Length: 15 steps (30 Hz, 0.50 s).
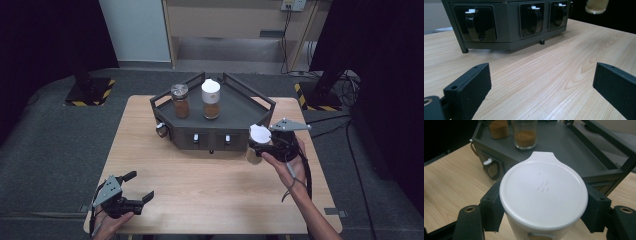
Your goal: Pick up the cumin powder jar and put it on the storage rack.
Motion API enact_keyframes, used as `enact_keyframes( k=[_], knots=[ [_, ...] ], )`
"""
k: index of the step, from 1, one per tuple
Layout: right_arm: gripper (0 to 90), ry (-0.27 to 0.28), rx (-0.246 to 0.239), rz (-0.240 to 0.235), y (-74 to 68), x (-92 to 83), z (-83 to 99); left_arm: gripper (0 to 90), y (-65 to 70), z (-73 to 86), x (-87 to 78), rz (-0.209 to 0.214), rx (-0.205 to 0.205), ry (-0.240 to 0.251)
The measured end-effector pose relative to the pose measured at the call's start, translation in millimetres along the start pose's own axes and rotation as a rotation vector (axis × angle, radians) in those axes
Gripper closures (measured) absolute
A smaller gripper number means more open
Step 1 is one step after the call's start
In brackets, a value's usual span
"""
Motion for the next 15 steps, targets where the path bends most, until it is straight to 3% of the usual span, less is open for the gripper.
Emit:
enact_keyframes(
  k=[15],
  knots=[
    [30.7, 0.007, 0.004, 0.026, 4.4, 8.7, -61.2, 0.5, -0.3, 0.2, -0.1, -0.001, -0.002, 0.001]
  ],
)
Point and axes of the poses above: each handheld gripper's, and its own axes: x roughly forward along the jaws, z roughly out of its underside, y roughly to its right, the point moved 8 cm from there along x, roughly forward along the jaws, and after that the axes turned 5 degrees about y, right-handed, at the moved point
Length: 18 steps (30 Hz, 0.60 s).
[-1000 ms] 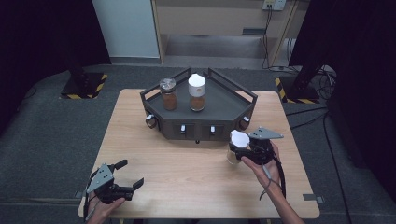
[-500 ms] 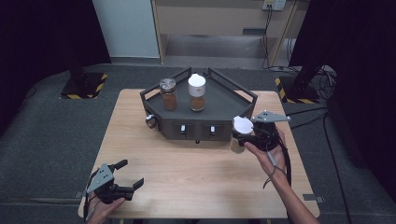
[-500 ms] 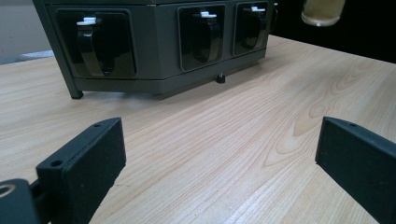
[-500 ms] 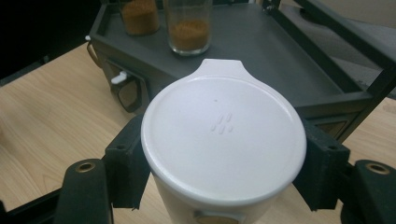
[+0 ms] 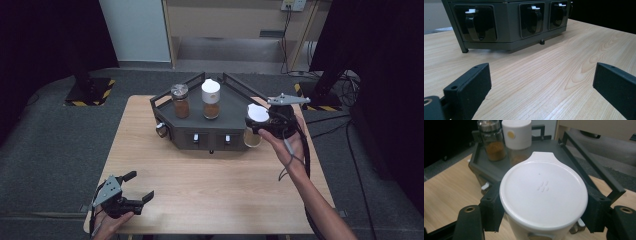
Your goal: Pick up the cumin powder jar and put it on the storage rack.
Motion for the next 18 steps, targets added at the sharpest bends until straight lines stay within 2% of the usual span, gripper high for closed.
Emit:
enact_keyframes(
  k=[9, 18],
  knots=[
    [30.7, 0.000, -0.001, 0.033, 6.5, 15.0, -33.3, 0.5, -0.4, 0.1, -0.5, 0.000, -0.003, 0.003],
    [30.7, -0.007, 0.008, 0.064, 15.0, 38.2, -54.4, 0.5, -0.7, 0.1, -0.8, -0.002, -0.005, 0.003]
  ],
)
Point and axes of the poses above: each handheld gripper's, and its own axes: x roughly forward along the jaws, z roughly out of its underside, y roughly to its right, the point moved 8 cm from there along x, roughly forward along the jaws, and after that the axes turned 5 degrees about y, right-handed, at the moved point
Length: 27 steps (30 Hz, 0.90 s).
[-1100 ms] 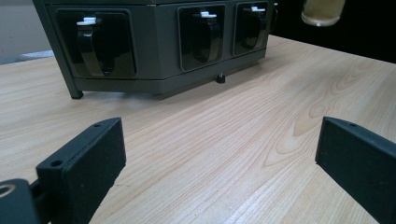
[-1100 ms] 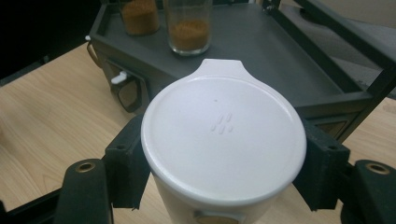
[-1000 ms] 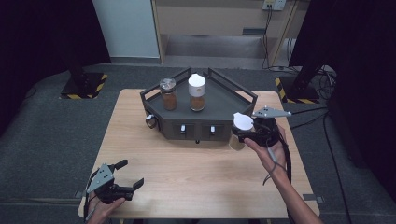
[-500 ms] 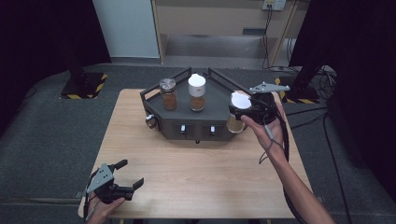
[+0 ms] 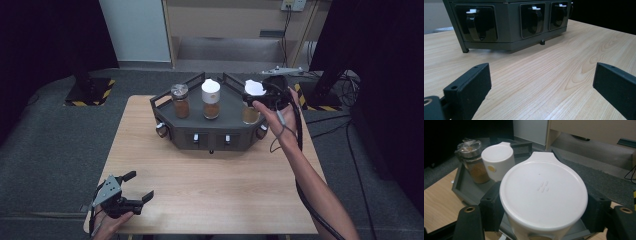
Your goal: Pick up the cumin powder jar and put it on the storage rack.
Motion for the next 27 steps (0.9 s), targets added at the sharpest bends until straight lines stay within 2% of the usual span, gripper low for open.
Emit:
enact_keyframes(
  k=[12, 19, 27],
  knots=[
    [30.7, -0.021, 0.017, 0.039, 5.4, 37.8, -4.4, 0.5, -0.4, 0.1, -0.5, -0.001, -0.003, 0.002],
    [30.7, -0.026, 0.042, 0.052, 12.2, 54.8, 1.3, 0.5, -0.6, 0.3, -0.7, -0.001, -0.006, 0.004],
    [30.7, -0.040, 0.038, 0.061, 13.8, 69.6, 7.7, 0.5, -1.2, 0.7, -0.8, -0.003, -0.009, 0.005]
  ],
)
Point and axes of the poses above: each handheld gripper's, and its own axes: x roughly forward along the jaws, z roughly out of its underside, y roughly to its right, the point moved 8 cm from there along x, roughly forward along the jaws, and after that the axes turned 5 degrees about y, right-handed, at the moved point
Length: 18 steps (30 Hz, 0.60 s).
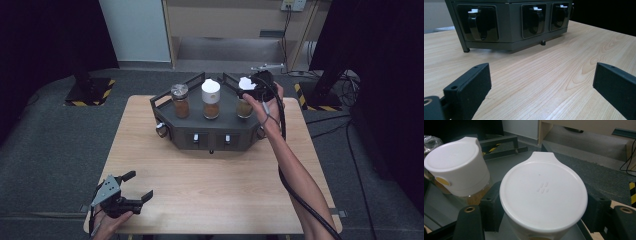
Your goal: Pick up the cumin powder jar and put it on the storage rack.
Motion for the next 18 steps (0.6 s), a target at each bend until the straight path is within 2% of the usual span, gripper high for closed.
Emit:
enact_keyframes(
  k=[18],
  knots=[
    [30.6, -0.012, 0.001, -0.003, 0.8, 14.5, 6.9, 0.5, 0.0, 0.1, 0.0, -0.001, 0.000, 0.000]
  ],
)
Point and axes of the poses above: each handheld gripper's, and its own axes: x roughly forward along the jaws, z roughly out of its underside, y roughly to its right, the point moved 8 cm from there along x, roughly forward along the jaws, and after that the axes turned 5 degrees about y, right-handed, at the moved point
